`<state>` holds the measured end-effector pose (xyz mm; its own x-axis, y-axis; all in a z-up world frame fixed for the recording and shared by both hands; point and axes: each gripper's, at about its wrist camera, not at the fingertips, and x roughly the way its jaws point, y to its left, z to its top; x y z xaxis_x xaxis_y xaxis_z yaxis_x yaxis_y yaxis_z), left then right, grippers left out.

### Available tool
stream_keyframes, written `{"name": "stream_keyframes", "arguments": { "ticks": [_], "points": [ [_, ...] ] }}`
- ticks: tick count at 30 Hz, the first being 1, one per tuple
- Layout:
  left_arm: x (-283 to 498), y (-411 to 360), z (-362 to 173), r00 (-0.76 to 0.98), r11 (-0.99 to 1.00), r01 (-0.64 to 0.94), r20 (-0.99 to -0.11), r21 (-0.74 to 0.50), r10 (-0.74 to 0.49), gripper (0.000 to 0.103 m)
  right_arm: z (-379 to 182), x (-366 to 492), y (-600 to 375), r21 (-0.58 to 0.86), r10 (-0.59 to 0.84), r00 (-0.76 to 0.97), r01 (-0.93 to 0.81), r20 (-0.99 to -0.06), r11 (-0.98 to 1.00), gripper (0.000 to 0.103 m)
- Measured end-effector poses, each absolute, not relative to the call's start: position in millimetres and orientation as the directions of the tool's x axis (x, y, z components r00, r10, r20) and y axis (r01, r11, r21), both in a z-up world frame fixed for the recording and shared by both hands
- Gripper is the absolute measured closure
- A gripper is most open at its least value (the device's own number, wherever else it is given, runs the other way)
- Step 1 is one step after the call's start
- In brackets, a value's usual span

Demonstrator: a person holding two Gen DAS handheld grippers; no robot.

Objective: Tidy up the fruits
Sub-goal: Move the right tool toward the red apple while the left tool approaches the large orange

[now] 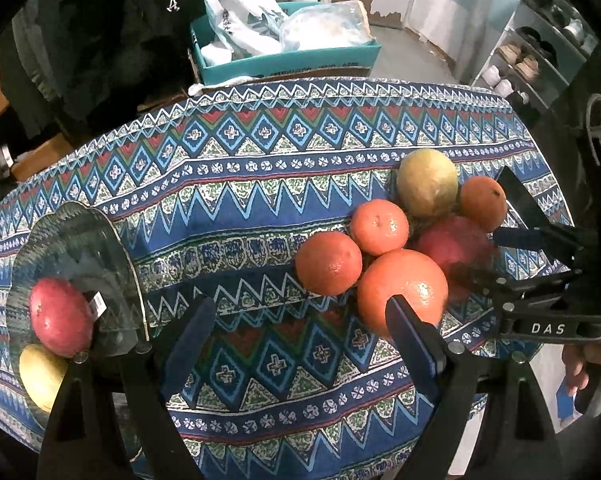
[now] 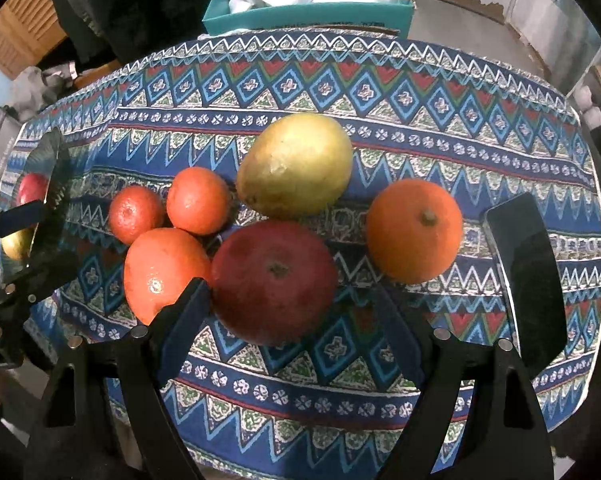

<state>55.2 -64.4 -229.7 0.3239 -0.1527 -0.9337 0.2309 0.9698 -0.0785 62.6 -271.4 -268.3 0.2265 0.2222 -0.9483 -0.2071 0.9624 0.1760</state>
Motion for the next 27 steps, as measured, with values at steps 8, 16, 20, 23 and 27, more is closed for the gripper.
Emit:
{"name": "stream_keyframes", "arguments": {
  "ticks": [8, 16, 20, 23, 27],
  "points": [
    [55, -66, -235, 0.309, 0.968, 0.238, -0.938, -0.082, -0.156, 0.015, -280, 72, -267, 0.211, 0.253, 0.211, -0.202, -0.944, 0.956, 0.020],
    [53, -70, -236, 0.302, 0.964, 0.251, -0.939, -0.086, -0.163, 0.015, -285, 72, -276, 0.271, 0.304, 0.188, -0.185, -0.934, 0.945, 0.030],
    [53, -73, -235, 0.300, 0.961, 0.259, -0.937, -0.098, -0.177, 0.015, -280, 66, -272, 0.198, 0.245, 0.218, -0.218, -0.945, 0.956, 0.030],
    [53, -77, -233, 0.296, 0.958, 0.263, -0.935, -0.117, -0.195, 0.015, -277, 62, -276, 0.203, 0.248, 0.219, -0.208, -0.944, 0.957, 0.030],
    [50, -88, -232, 0.294, 0.950, 0.285, -0.932, -0.127, -0.213, 0.015, -268, 51, -288, 0.188, 0.234, 0.236, -0.201, -0.943, 0.961, 0.030]
  ]
}}
